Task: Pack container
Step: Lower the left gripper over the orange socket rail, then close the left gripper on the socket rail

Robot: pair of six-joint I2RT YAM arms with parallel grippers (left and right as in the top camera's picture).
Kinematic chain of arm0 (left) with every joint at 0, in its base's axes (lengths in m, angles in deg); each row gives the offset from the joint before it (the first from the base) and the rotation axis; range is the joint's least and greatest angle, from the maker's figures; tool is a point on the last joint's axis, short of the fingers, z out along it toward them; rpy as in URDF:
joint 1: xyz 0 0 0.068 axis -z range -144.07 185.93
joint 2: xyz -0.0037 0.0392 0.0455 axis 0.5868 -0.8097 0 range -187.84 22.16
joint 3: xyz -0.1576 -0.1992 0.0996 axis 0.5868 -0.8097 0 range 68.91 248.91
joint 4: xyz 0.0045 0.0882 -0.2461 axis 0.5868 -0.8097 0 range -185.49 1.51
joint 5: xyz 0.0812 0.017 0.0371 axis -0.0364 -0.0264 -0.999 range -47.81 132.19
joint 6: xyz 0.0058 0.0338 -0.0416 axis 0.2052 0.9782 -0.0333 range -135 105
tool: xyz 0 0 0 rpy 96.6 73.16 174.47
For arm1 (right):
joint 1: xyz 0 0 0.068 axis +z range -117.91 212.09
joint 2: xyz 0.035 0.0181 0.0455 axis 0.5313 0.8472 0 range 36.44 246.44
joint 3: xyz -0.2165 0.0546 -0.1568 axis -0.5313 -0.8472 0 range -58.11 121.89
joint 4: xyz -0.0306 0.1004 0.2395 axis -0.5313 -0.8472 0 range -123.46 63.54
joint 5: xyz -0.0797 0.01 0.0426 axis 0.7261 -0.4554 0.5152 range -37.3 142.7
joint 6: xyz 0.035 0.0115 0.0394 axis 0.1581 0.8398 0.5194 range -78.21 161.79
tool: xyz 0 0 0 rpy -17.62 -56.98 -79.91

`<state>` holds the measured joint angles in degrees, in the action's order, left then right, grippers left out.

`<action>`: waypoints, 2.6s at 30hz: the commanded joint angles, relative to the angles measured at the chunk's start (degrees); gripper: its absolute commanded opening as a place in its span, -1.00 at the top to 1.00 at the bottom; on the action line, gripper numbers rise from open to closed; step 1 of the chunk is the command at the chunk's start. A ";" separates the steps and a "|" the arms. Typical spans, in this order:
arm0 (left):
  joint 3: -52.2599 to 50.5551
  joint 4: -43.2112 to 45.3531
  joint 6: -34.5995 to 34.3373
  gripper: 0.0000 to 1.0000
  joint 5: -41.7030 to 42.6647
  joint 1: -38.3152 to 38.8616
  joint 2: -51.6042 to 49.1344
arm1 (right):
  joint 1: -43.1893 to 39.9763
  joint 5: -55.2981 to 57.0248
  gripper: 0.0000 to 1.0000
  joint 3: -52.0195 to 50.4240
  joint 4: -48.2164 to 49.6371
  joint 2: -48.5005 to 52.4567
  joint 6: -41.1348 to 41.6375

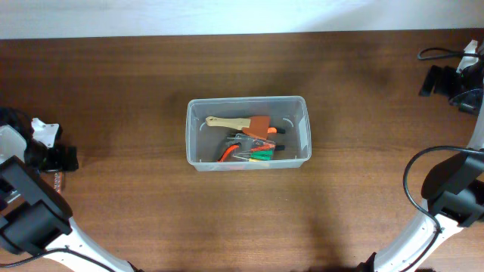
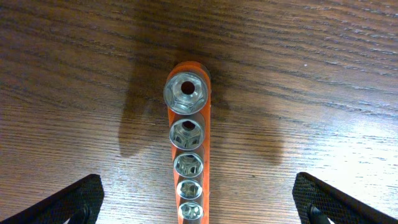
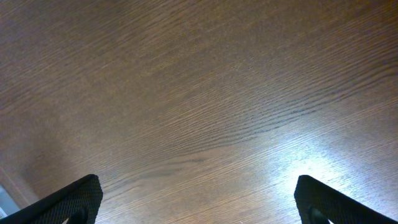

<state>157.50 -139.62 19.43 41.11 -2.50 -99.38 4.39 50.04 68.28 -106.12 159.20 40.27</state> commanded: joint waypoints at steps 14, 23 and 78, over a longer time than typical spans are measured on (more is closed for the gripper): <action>-0.39 -0.07 -0.57 -0.98 -0.20 -0.33 -0.42 | 0.31 -0.11 -0.97 -0.22 0.00 -0.52 0.33; -0.39 -0.26 -0.57 -0.98 -0.22 -0.33 -2.36 | 0.31 -0.13 -0.97 -0.22 0.00 -0.50 0.33; -0.39 1.27 -0.55 0.38 -0.44 -0.35 -3.41 | 0.31 -0.13 -0.97 -0.22 0.00 -0.52 0.33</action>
<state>157.57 -138.55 18.56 41.13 -2.55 -101.19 4.39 50.04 68.28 -106.12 159.20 40.27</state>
